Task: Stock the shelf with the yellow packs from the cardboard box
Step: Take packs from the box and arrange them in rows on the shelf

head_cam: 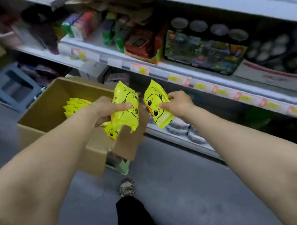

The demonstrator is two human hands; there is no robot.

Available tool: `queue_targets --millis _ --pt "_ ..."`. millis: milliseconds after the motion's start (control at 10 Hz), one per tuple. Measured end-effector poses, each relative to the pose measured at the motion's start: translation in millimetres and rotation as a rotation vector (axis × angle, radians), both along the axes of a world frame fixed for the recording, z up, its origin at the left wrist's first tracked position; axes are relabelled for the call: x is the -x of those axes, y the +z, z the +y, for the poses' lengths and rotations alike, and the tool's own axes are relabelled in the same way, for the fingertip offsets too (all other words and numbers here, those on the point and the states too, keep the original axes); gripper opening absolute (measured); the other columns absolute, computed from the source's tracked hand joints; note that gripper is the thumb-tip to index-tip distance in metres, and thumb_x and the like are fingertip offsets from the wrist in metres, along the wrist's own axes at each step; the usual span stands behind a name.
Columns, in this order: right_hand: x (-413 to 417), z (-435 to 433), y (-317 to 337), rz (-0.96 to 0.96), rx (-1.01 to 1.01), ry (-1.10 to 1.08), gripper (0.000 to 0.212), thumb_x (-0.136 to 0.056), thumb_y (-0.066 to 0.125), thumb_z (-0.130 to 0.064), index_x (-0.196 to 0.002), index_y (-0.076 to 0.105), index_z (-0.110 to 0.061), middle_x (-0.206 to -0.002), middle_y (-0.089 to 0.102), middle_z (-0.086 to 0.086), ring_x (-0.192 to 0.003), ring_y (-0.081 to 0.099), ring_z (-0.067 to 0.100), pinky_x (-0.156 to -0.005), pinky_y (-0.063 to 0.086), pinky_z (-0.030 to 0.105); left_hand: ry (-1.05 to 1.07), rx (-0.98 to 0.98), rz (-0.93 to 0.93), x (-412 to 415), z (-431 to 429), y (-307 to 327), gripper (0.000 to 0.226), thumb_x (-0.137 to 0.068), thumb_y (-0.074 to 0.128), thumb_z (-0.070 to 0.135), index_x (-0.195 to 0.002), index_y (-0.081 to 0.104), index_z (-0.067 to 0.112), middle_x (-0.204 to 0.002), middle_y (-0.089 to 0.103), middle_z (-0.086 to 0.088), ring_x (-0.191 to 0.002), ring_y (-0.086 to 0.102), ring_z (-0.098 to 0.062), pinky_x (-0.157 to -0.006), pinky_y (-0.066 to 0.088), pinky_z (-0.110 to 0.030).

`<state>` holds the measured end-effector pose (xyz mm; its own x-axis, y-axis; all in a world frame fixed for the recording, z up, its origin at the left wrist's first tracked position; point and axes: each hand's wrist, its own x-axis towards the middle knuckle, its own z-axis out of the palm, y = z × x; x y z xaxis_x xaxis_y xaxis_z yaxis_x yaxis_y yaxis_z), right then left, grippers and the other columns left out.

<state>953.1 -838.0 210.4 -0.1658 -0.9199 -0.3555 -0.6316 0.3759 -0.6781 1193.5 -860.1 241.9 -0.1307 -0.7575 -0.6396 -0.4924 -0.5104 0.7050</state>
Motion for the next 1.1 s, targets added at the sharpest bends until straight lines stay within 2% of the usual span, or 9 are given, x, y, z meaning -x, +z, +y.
queue_targets --millis 200,300,400,500,600,700,800,1000,1100 --pt "133.5 73.9 102.8 0.062 0.203 -0.129 0.015 -0.079 0.077 -0.023 -0.09 0.072 -0.013 -0.094 0.074 0.008 -0.092 0.069 0.027 -0.082 0.056 0.039 -0.209 0.113 0.057 129.6 54.0 93.8 0.033 -0.088 0.07 0.014 -0.119 0.063 0.006 -0.099 0.074 -0.009 -0.075 0.072 -0.017 -0.067 0.058 -0.032" --pt "188.6 104.6 144.7 0.09 0.272 -0.195 0.016 -0.075 0.079 -0.022 -0.088 0.073 -0.014 -0.094 0.074 0.006 -0.092 0.069 0.025 -0.087 0.056 0.041 -0.248 0.161 0.17 180.8 68.1 133.5 0.032 -0.094 0.061 0.012 -0.125 0.058 0.004 -0.105 0.072 -0.012 -0.091 0.07 -0.025 -0.091 0.053 -0.048" --pt "233.7 135.4 181.5 0.061 0.348 -0.247 0.014 -0.079 0.079 -0.021 -0.087 0.068 -0.025 -0.097 0.073 0.002 -0.094 0.068 0.023 -0.089 0.055 0.039 -0.305 0.206 0.24 232.7 76.0 171.9 0.02 -0.098 0.055 0.019 -0.114 0.061 0.008 -0.096 0.074 -0.008 -0.085 0.071 -0.023 -0.084 0.056 -0.041" --pt "274.7 159.2 204.8 0.04 0.414 -0.311 0.014 -0.082 0.077 -0.021 -0.094 0.07 -0.024 -0.096 0.071 0.001 -0.09 0.067 0.02 -0.08 0.053 0.033 -0.318 0.35 0.168 283.2 79.3 206.4 0.039 -0.092 0.062 0.042 -0.106 0.062 0.006 -0.085 0.075 -0.005 -0.076 0.071 -0.02 -0.076 0.058 -0.035" --pt "315.8 175.2 218.0 0.016 0.472 -0.394 0.012 -0.081 0.078 -0.021 -0.084 0.067 -0.026 -0.097 0.074 0.003 -0.086 0.069 0.02 -0.082 0.057 0.036 -0.338 0.464 0.131 333.1 66.6 232.3 0.073 -0.07 0.075 0.064 -0.109 0.062 0.005 -0.098 0.074 -0.009 -0.091 0.071 -0.026 -0.09 0.055 -0.044" --pt "354.5 190.8 233.5 0.012 0.532 -0.458 0.028 -0.082 0.078 -0.023 -0.108 0.069 -0.025 -0.1 0.071 -0.001 -0.084 0.066 0.015 -0.074 0.049 0.025 -0.375 0.455 0.134 382.3 56.9 256.5 0.093 -0.041 0.09 0.063 -0.109 0.063 0.005 -0.099 0.075 -0.008 -0.094 0.072 -0.026 -0.09 0.055 -0.042" --pt "394.8 196.4 244.7 0.02 0.6 -0.515 0.04 -0.079 0.08 -0.024 -0.117 0.068 -0.019 -0.105 0.071 -0.001 -0.09 0.068 0.016 -0.083 0.054 0.031 -0.48 0.472 0.187 429.9 49.9 282.6 0.061 -0.058 0.088 0.034 -0.103 0.062 0.004 -0.095 0.075 -0.008 -0.087 0.073 -0.021 -0.083 0.057 -0.033" --pt "474.6 174.6 261.0 0.082 0.633 -0.591 0.022 -0.078 0.08 -0.027 -0.095 0.067 -0.025 -0.097 0.073 -0.005 -0.088 0.07 0.018 -0.084 0.057 0.04 -0.556 0.611 0.119 527.7 -4.0 317.1 0.047 -0.075 0.082 0.031 -0.109 0.059 0.008 -0.097 0.069 0.001 -0.078 0.068 -0.012 -0.067 0.052 -0.028" --pt "510.0 144.5 267.3 0.104 0.622 -0.586 0.021 -0.078 0.081 -0.028 -0.094 0.068 -0.026 -0.103 0.072 -0.006 -0.093 0.069 0.02 -0.09 0.056 0.045 -0.592 0.762 0.028 578.1 -45.5 317.6 0.054 -0.083 0.075 0.034 -0.126 0.058 0.007 -0.129 0.061 -0.009 -0.118 0.057 -0.027 -0.091 0.046 -0.035"
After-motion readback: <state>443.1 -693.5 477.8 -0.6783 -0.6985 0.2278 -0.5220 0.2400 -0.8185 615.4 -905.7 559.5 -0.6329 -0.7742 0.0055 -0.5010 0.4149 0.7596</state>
